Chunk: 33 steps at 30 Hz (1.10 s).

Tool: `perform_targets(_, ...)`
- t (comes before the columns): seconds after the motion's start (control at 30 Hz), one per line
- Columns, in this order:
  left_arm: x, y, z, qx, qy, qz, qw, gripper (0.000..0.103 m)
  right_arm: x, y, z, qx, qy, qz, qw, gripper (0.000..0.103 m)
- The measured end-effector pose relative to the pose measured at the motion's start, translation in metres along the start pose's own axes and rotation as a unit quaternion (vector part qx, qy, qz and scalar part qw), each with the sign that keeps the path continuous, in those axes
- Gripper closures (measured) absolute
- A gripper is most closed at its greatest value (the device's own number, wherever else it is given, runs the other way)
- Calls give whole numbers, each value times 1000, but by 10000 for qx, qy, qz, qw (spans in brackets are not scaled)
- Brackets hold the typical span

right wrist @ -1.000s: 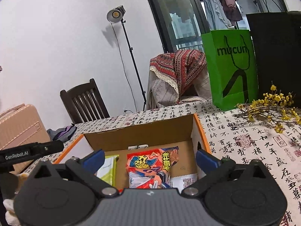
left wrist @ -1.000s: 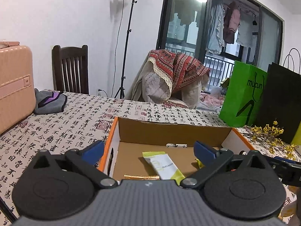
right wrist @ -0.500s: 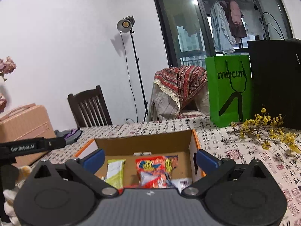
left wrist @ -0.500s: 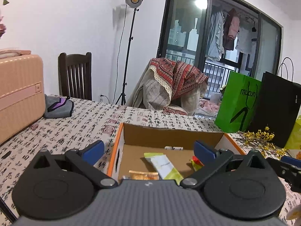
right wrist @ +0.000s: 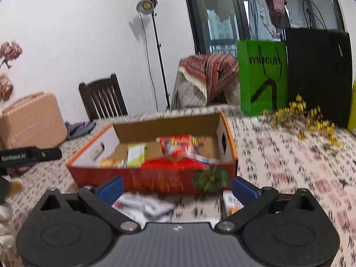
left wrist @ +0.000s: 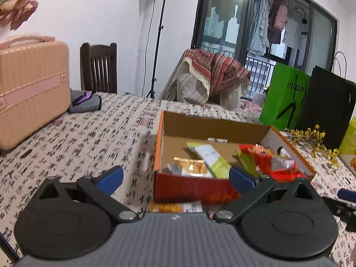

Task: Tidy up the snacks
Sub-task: 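Grasp a white sachet with the right gripper while the left grasps another sachet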

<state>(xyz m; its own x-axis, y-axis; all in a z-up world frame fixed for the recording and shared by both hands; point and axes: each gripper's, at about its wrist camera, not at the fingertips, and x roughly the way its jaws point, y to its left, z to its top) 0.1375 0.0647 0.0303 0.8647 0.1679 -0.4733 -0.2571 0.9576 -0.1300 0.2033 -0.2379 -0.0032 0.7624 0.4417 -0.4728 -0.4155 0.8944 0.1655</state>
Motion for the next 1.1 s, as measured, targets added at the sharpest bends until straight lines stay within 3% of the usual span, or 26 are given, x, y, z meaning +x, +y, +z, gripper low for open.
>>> perform_targets(0.27, -4, 10, -25, 83, 301, 54, 9995, 0, 12, -6, -33, 81, 545, -189, 9983, 15)
perform_targets(0.43, -2, 15, -34, 70, 460, 76, 9989, 0, 22, -12, -41, 227, 731, -182, 9969, 43)
perform_targets(0.63, -3, 15, -37, 47, 466, 20, 9989, 0, 24, -14, -44, 315, 719, -86, 9969, 58)
perform_targets(0.93, 9, 15, -51, 39, 937, 84, 9956, 0, 4, -16, -40, 307, 272, -9, 9992, 61)
perform_targets(1.1, 8, 7, -65, 346, 1283, 161, 9910, 0, -7, -11, -36, 221, -28, 61, 9997, 61)
